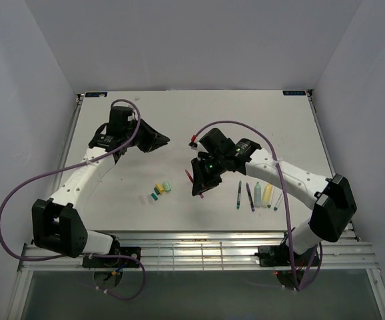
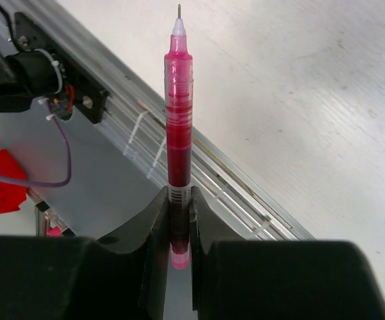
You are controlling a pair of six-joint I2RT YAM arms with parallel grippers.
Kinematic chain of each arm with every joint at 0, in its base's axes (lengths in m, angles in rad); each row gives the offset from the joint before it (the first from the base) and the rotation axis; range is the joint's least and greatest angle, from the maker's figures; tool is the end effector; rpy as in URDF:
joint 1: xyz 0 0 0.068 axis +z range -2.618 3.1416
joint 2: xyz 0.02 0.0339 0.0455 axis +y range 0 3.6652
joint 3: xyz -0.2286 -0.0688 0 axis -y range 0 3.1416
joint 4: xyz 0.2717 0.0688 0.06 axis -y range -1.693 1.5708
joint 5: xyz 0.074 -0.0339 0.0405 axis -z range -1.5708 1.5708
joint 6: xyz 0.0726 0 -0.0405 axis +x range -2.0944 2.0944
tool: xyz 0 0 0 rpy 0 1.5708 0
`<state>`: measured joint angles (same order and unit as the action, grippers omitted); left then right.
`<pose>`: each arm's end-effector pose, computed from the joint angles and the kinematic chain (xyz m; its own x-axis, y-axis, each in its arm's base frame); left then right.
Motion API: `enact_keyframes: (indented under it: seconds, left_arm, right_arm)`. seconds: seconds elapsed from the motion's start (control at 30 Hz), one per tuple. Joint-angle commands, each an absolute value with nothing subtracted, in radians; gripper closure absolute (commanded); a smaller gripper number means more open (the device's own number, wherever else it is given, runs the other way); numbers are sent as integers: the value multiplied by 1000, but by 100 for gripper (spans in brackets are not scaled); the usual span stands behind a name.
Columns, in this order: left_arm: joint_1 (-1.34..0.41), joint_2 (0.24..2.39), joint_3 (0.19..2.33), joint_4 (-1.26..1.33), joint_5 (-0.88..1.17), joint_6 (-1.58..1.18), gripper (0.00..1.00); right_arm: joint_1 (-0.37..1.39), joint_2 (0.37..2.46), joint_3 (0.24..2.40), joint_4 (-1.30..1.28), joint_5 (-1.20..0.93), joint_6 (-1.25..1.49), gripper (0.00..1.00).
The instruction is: Open the pen caps
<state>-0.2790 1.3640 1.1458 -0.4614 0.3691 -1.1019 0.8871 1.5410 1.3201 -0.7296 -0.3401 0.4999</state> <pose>0.3403 -0.1247 0.2479 -0.7428 -0.6527 -0.1492 -0.3010 0.5246 -0.7963 0.2176 0.3054 0.2251 -0.8601 -0.3402 -0.3800 -0.5025 0.6931 0.5168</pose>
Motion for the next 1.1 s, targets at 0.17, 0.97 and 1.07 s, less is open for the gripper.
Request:
enact_keyframes:
  seconds: [0.17, 0.97, 1.07]
  left_arm:
    - [-282, 1333, 926, -782, 348, -754, 100]
    - [-285, 1264, 744, -980, -21, -802, 98]
    - [-284, 1328, 764, -971, -26, -808, 95]
  right_arm:
    - [698, 1519, 1171, -732, -339, 479, 92]
    - [529, 1545, 1017, -600, -331, 442, 92]
    - [519, 1536, 1009, -594, -334, 439, 92]
